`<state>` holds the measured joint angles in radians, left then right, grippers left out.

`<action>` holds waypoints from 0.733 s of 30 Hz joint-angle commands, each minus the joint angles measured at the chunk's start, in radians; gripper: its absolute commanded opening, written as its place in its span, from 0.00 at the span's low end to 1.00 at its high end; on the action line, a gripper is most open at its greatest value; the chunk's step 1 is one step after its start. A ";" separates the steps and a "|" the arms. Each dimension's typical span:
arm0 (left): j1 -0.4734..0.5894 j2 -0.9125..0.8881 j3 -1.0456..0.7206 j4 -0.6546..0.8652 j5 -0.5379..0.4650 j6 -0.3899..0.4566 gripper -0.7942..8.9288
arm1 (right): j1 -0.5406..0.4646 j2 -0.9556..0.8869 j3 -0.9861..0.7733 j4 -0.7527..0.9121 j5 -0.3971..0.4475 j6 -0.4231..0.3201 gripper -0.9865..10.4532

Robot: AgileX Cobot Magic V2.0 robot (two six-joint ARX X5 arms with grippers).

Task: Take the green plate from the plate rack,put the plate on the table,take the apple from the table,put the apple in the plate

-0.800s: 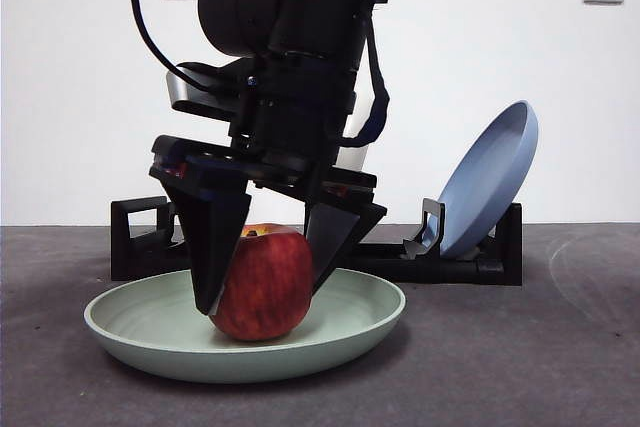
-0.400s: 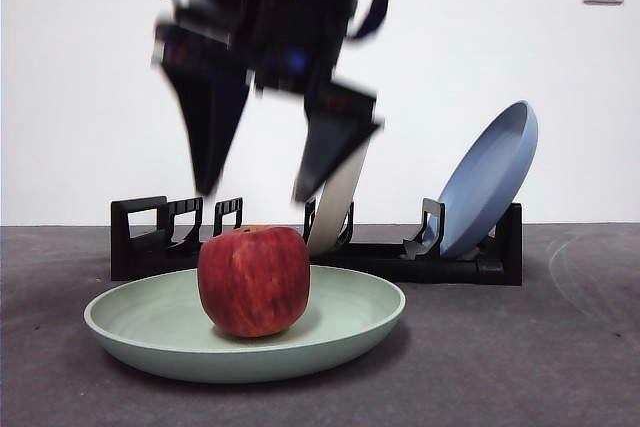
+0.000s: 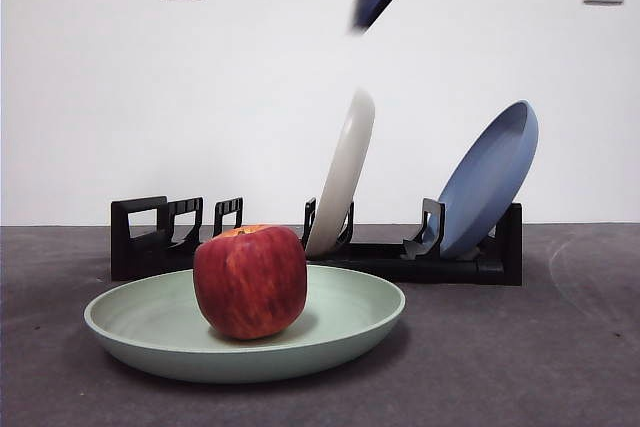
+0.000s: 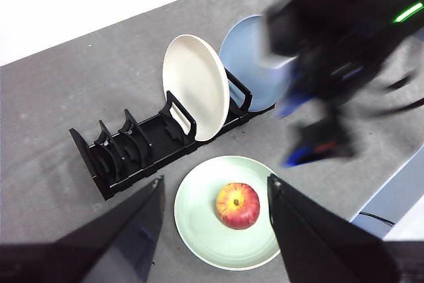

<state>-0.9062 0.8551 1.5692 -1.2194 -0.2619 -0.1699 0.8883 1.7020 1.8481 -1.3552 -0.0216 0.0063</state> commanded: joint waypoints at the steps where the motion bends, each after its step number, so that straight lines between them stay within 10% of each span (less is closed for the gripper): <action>1: 0.002 -0.003 -0.002 0.003 0.000 -0.013 0.35 | 0.000 -0.058 0.004 -0.023 0.003 -0.010 0.47; 22: 0.002 0.089 -0.002 0.007 0.218 -0.012 0.34 | 0.001 -0.552 -0.057 -0.025 -0.070 0.156 0.47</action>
<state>-0.9062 0.9447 1.5692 -1.2186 -0.0555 -0.1772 0.8886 1.1526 1.8072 -1.3552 -0.0856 0.1352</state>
